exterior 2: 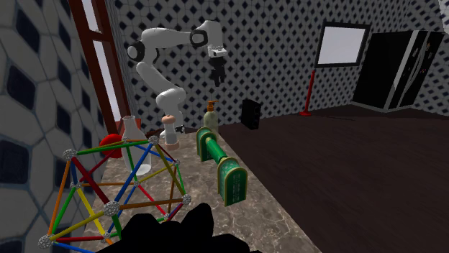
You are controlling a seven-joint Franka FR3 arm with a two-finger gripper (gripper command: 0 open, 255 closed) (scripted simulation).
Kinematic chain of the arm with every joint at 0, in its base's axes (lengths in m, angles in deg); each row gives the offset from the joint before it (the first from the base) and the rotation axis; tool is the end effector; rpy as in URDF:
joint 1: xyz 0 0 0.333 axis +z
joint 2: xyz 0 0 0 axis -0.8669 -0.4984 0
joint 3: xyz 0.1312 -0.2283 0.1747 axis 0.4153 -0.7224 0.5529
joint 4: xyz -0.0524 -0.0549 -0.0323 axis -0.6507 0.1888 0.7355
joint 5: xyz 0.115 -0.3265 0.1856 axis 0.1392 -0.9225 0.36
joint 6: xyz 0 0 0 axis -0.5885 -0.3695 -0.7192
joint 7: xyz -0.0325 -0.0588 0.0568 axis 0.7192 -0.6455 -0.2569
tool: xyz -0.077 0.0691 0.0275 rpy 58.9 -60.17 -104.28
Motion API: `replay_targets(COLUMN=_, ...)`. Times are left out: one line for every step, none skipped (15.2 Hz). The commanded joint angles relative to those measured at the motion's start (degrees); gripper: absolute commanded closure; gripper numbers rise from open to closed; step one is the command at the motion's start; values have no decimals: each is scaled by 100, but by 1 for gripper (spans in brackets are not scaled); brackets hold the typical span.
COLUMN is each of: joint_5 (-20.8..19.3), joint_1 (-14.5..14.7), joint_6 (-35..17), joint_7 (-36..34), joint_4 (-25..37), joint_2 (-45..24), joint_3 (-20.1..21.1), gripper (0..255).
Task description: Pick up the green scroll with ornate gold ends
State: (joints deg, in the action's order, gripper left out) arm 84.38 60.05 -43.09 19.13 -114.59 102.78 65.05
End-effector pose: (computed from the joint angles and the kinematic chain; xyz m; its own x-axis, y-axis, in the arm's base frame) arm 0.3099 0.0328 0.5888 0.9962 -0.0218 0.0849 -0.0146 -0.9963 -0.0846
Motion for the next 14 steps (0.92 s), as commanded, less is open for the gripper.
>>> replay_targets(joint_5=0, joint_1=0, joint_6=0, joint_7=0, joint_4=0, joint_2=0, joint_3=0, gripper=0)
replay_targets(joint_5=-47, joint_1=-75, joint_6=-78, joint_7=0, joint_4=48, joint_2=-161, joint_3=-61, gripper=0)
replay_targets(joint_5=-91, joint_1=-148, joint_6=-153, joint_7=-1, joint_4=100, joint_2=-324, joint_3=-121, gripper=0)
replay_targets(joint_5=-135, joint_1=-220, joint_6=-225, joint_7=-3, joint_4=157, joint_2=-487, joint_3=-183, gripper=0)
replay_targets(joint_5=-176, joint_1=-290, joint_6=-295, joint_7=-6, joint_4=217, joint_2=-652, joint_3=-243, gripper=0)
replay_targets(joint_5=-216, joint_1=-359, joint_6=-362, joint_7=-9, joint_4=281, joint_2=-817, joint_3=-304, gripper=0)
replay_targets(joint_5=-254, joint_1=-426, joint_6=-426, joint_7=-14, joint_4=349, joint_2=-983, joint_3=-365, gripper=0)
replay_targets(joint_5=-289, joint_1=-491, joint_6=-487, joint_7=-19, joint_4=421, joint_2=-1149, joint_3=-426, gripper=0)
replay_targets(joint_5=-323, joint_1=-554, joint_6=-545, joint_7=-24, joint_4=497, joint_2=-1316, joint_3=-488, gripper=0)
replay_targets(joint_5=-355, joint_1=-615, joint_6=-600, joint_7=-30, joint_4=576, joint_2=-1483, joint_3=-550, gripper=0)
replay_targets(joint_5=-384, joint_1=-676, joint_6=-651, joint_7=-36, joint_4=659, joint_2=-1650, joint_3=-612, gripper=0)
replay_targets(joint_5=-411, joint_1=-735, joint_6=-700, joint_7=-43, joint_4=745, joint_2=-1817, joint_3=-674, gripper=0)
replay_targets(joint_5=-435, joint_1=-793, joint_6=-745, joint_7=-49, joint_4=835, joint_2=-1985, joint_3=-737, gripper=0)
replay_targets(joint_5=-456, joint_1=-849, joint_6=-788, joint_7=-55, joint_4=928, joint_2=-2152, joint_3=-799, gripper=0)
